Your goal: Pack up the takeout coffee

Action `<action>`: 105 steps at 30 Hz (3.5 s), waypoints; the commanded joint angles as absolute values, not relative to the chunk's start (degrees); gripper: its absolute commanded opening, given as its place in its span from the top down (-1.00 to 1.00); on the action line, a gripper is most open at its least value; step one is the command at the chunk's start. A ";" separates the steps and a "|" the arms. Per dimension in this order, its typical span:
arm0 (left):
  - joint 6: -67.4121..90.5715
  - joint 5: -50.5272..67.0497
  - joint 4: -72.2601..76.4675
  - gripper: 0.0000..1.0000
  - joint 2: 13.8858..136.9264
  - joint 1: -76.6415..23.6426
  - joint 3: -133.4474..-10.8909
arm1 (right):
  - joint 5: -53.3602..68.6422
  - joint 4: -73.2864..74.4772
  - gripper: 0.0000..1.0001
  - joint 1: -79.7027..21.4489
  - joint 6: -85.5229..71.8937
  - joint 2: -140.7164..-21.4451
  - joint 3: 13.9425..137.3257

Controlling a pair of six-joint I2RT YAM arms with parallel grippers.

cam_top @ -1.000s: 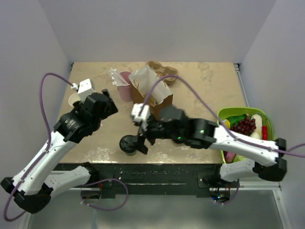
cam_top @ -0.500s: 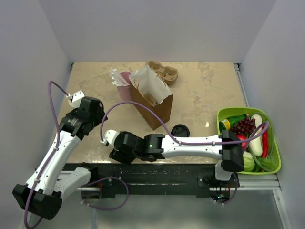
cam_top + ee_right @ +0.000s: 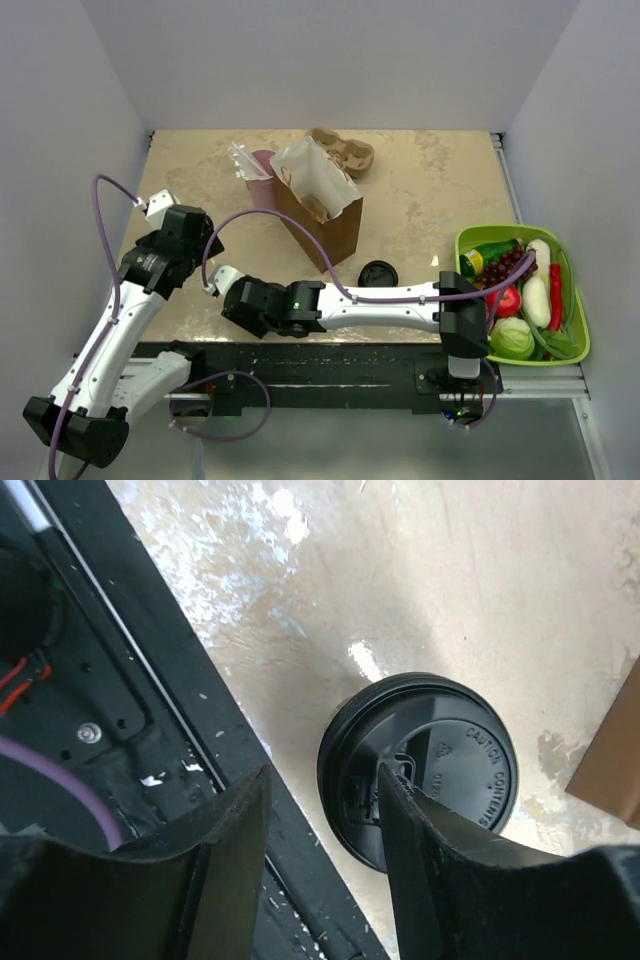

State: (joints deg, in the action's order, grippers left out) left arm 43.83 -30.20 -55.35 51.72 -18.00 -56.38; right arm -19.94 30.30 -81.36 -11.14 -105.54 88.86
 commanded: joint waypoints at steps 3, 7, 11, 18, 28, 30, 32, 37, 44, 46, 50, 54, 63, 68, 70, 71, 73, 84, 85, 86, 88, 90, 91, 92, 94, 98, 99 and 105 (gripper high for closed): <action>43.42 -28.92 -52.83 -0.99 50.10 -17.49 -54.50 | -22.76 31.99 0.12 -81.65 -12.92 -106.52 92.20; 43.42 -28.57 -52.65 -0.99 50.10 -17.49 -54.67 | -23.99 32.78 0.18 -81.65 -13.27 -107.40 92.55; 43.33 -27.95 -52.12 -0.99 50.10 -17.49 -54.84 | -25.65 33.66 0.29 -81.65 -13.88 -107.75 92.99; 43.33 -27.69 -52.03 -0.99 49.83 -17.49 -54.93 | -26.99 34.89 0.35 -81.65 -14.33 -108.98 93.08; 43.33 -27.69 -52.47 -0.99 48.87 -17.49 -55.02 | -26.81 35.41 0.43 -81.65 -15.12 -110.48 94.04; 43.42 -27.51 -52.56 -0.99 48.87 -17.49 -55.11 | -26.02 35.25 0.37 -81.65 -15.12 -110.57 94.22; 43.42 -27.42 -52.56 -0.99 48.78 -17.49 -55.11 | -25.49 34.89 0.35 -81.65 -15.29 -110.83 94.13; 43.24 -27.33 -52.56 -0.99 48.69 -17.49 -55.37 | -26.98 36.21 0.49 -81.74 -16.26 -111.53 94.83; 42.80 -26.98 -52.38 -0.99 48.60 -17.49 -56.07 | -29.18 35.07 1.00 -81.74 -15.65 -109.52 94.31; 42.71 -26.19 -52.03 -0.99 48.52 -17.49 -56.34 | -28.04 33.15 1.00 -81.74 -14.07 -106.97 93.35; 41.84 -24.26 -50.54 -0.99 47.81 -17.49 -56.51 | -26.10 29.80 1.00 -81.65 -11.52 -102.05 90.88; 40.70 -21.37 -49.05 -0.99 47.02 -17.49 -56.95 | -24.79 29.44 1.00 -81.65 -8.19 -98.27 89.39; 40.07 -13.54 -43.51 -0.99 46.23 -17.49 -62.04 | -18.28 28.13 1.00 -81.56 4.21 -79.91 84.47; 40.60 -5.30 -36.76 -0.99 48.42 -17.49 -65.03 | -20.30 27.16 1.00 -81.65 9.91 -68.67 84.72; 40.69 -3.00 -34.81 -0.99 50.97 -17.58 -66.17 | -21.79 27.42 1.00 -81.65 11.86 -66.37 86.21; 40.78 -0.99 -33.06 -0.99 52.02 -17.58 -66.53 | -22.84 27.33 1.00 -81.56 14.21 -65.49 86.57; 40.87 1.30 -30.86 -0.99 55.62 -17.67 -67.84 | -26.00 25.50 1.00 -81.47 17.47 -63.55 87.79; 38.06 -4.57 -30.58 -0.99 78.47 -27.60 -85.33 | -3.89 36.90 1.00 -61.26 33.37 -69.61 99.58; 37.71 -4.74 -31.46 -0.98 79.27 -27.60 -86.56 | -2.04 37.70 1.00 -61.09 35.66 -69.96 99.75; 37.53 -5.09 -31.64 -0.97 79.89 -27.51 -86.92 | 1.11 38.92 1.00 -61.00 40.73 -69.96 100.10; 37.18 -5.45 -31.82 -0.94 81.21 -27.60 -87.10 | 3.16 42.44 1.00 -60.73 48.29 -70.48 100.81; 36.83 -5.45 -31.64 -0.92 82.08 -27.60 -87.27 | 4.66 48.38 1.00 -60.64 53.41 -72.06 102.29; 36.48 -5.45 -31.90 -0.87 82.35 -27.60 -87.36 | 3.96 49.99 1.00 -60.56 56.48 -73.03 102.74; 36.30 -5.54 -31.99 -0.83 82.88 -27.60 -87.45 | 2.74 50.97 1.00 -60.47 56.95 -75.39 103.09; 35.95 -5.80 -31.99 -0.77 83.14 -27.60 -87.63 | 1.14 53.34 1.00 -58.64 56.52 -77.51 105.20; 35.68 -5.63 -31.55 -0.61 84.37 -27.60 -87.63 | 0.10 47.24 1.00 -56.60 48.46 -79.45 106.09; 35.60 -5.71 -31.64 -0.57 84.55 -27.60 -87.54 | -3.57 46.24 1.00 -56.69 45.30 -79.80 106.61; 36.39 -7.56 -31.12 -0.24 83.59 -27.60 -85.00 | -13.00 48.42 1.00 -56.16 19.71 -83.14 109.69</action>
